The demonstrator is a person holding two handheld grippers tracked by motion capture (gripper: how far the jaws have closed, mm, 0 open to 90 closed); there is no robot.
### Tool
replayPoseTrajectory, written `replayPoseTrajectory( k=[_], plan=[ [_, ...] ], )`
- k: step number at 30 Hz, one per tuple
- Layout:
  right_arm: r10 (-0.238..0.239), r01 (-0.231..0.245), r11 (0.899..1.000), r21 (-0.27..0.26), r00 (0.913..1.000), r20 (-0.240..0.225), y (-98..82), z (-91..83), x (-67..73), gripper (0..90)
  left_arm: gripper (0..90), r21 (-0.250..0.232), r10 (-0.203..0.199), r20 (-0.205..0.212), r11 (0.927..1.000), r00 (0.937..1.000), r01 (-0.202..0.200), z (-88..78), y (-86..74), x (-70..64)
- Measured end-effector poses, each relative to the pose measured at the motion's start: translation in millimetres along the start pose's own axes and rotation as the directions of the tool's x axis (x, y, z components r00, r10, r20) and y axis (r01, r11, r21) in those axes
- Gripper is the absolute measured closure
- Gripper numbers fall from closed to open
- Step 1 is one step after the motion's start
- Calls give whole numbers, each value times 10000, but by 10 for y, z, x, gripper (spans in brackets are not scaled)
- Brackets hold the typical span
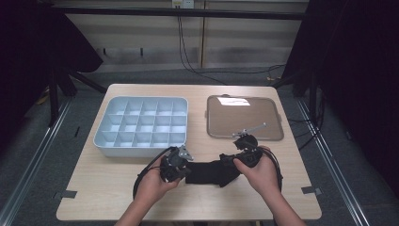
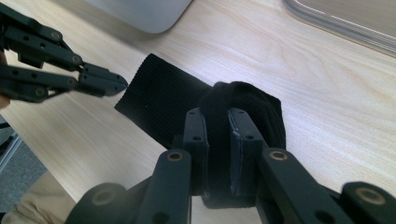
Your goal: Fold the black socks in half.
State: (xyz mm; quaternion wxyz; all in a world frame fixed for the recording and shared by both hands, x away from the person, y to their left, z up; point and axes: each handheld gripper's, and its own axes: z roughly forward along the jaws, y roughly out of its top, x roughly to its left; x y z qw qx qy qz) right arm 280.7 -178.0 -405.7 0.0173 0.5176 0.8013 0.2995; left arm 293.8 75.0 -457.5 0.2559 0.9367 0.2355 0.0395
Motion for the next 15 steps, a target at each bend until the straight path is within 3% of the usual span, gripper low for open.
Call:
replayPoseTrajectory(
  k=[3, 4, 7, 15],
  plan=[
    [46, -46, 10000, -51, 10000, -35, 6, -18, -20, 803, 900, 341, -104, 21, 9994, 9999, 104, 72, -65, 23],
    [63, -64, 9999, -110, 10000, -53, 16, -34, -25, 803, 900, 270, -304, 21, 9992, 9995, 303, 110, -89, 21],
    [25, -26, 9999, -142, 10000, -67, 30, -46, -23, 804, 900, 141, -358, 109, 9993, 9993, 357, 120, -86, 26],
    [-127, 121, 9997, -227, 9996, -243, 112, -63, 96, 804, 900, 186, -192, 174, 9996, 9997, 189, 147, -44, 14]
  ],
)
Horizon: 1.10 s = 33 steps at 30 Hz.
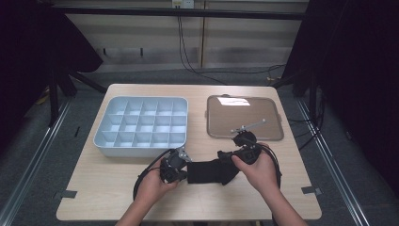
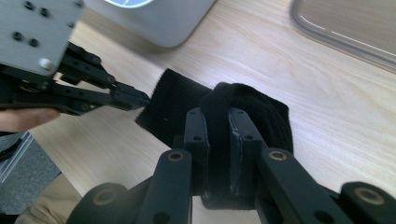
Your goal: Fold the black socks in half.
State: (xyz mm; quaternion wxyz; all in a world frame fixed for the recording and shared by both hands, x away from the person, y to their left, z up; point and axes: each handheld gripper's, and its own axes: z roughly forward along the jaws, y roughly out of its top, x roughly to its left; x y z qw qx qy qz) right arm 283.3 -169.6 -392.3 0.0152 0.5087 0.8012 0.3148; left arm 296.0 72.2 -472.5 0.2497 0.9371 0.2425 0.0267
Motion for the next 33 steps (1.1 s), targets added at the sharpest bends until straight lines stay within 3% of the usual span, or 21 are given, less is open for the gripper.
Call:
replayPoseTrajectory(
  k=[10, 13, 17, 18, 19, 26, 28, 31, 33],
  plan=[
    [-262, 269, 9994, 227, 9991, -327, 77, 162, 214, 806, 900, -329, -160, 299, 9993, 9994, 170, 57, -7, -56],
    [-388, 401, 9986, 347, 9985, -378, 84, 239, 269, 806, 900, -253, -53, 351, 9997, 9994, 62, 53, -27, -41],
    [-473, 492, 9975, 497, 9981, -401, 80, 340, 313, 805, 900, -513, -277, 484, 9982, 9984, 301, 64, -58, -39],
    [-480, 503, 9973, 534, 9979, -446, 75, 371, 321, 805, 900, -438, -142, 468, 9989, 9988, 163, 61, -62, -30],
    [-480, 507, 9971, 566, 9977, -474, 70, 402, 329, 805, 900, -573, -340, 498, 9977, 9982, 368, 68, -68, -40],
    [-391, 451, 9954, 849, 9967, -718, 26, 616, 398, 805, 887, -430, -325, 603, 9985, 9976, 352, -7, -88, -28],
    [-422, 493, 9944, 936, 9962, -767, 16, 667, 416, 806, 879, -397, -537, 558, 9976, 9970, 559, -43, -101, -27],
    [-506, 592, 9928, 1039, 9952, -839, -4, 774, 447, 806, 859, 118, -845, 366, 9964, 9958, 841, -146, -134, 7],
    [-536, 630, 9922, 1076, 9947, -880, -12, 818, 456, 806, 843, 212, -963, 319, 9952, 9948, 956, -166, -139, 14]
  ],
)
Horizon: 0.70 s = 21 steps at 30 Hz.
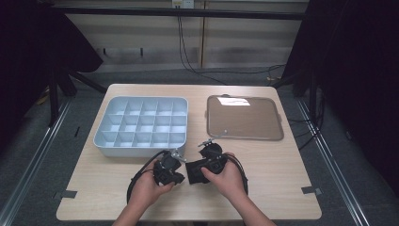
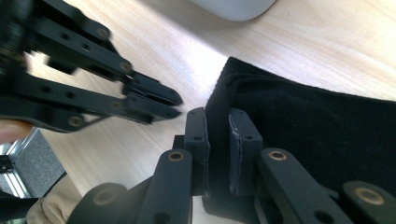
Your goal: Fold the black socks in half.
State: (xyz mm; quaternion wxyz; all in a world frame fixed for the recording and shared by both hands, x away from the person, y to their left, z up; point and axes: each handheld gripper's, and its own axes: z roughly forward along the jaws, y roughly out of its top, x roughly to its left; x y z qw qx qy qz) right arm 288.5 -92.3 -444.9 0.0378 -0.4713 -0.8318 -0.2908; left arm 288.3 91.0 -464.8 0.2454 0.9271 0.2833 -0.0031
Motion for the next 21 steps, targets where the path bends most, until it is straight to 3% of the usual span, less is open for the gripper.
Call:
replayPoseTrajectory(
  k=[5, 8, 10, 16, 21],
  plan=[
    [28, -28, 10000, 33, 10000, -52, 4, 84, 24, 806, 821, 551, -402, -40, 9977, 9992, 403, -47, -20, 27],
    [-7, 7, 10000, 90, 10000, -61, 1, 121, 28, 805, 804, 704, -399, -194, 9967, 9990, 411, -50, -37, 32],
    [33, -31, 9999, 158, 9999, -96, -6, 177, 39, 803, 791, 663, -702, -142, 9953, 9974, 710, -65, -51, 49],
    [108, -106, 9999, 112, 9999, -127, -14, 242, 38, 782, 775, 602, -832, -84, 9947, 9965, 835, -90, -69, 81],
    [71, -72, 10000, -23, 9999, -142, 10, 222, 56, 700, 764, 584, -894, -57, 9943, 9960, 896, -96, -79, 95]
  ],
)
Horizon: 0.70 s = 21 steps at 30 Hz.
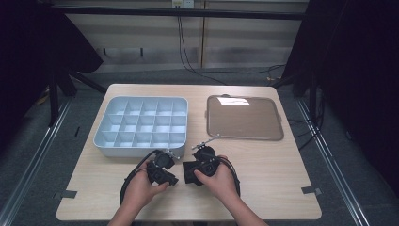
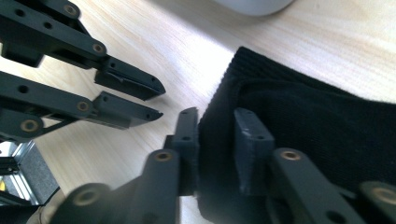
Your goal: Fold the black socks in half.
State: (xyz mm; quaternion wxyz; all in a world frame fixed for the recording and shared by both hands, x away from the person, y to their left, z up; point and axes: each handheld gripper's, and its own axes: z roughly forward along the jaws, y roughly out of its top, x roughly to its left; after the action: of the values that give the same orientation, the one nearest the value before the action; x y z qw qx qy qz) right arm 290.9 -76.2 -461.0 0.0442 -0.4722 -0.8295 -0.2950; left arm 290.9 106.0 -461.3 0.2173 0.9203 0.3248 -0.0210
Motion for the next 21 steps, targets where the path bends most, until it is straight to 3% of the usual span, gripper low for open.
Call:
replayPoseTrajectory(
  k=[5, 11, 21],
  plan=[
    [-348, 336, 9989, 316, 9986, 401, 64, -139, 46, 617, 761, -77, -108, 52, 9999, 9999, 108, -29, -5, 25],
    [-410, 379, 9981, 487, 9971, 634, 121, -300, 22, 561, 758, -138, -206, 81, 9997, 9998, 207, -27, -7, 33],
    [-310, 295, 9995, 147, 9936, 1084, 124, -520, -143, 509, 695, -201, -302, 108, 9993, 9995, 304, -18, 21, 31]
  ],
)
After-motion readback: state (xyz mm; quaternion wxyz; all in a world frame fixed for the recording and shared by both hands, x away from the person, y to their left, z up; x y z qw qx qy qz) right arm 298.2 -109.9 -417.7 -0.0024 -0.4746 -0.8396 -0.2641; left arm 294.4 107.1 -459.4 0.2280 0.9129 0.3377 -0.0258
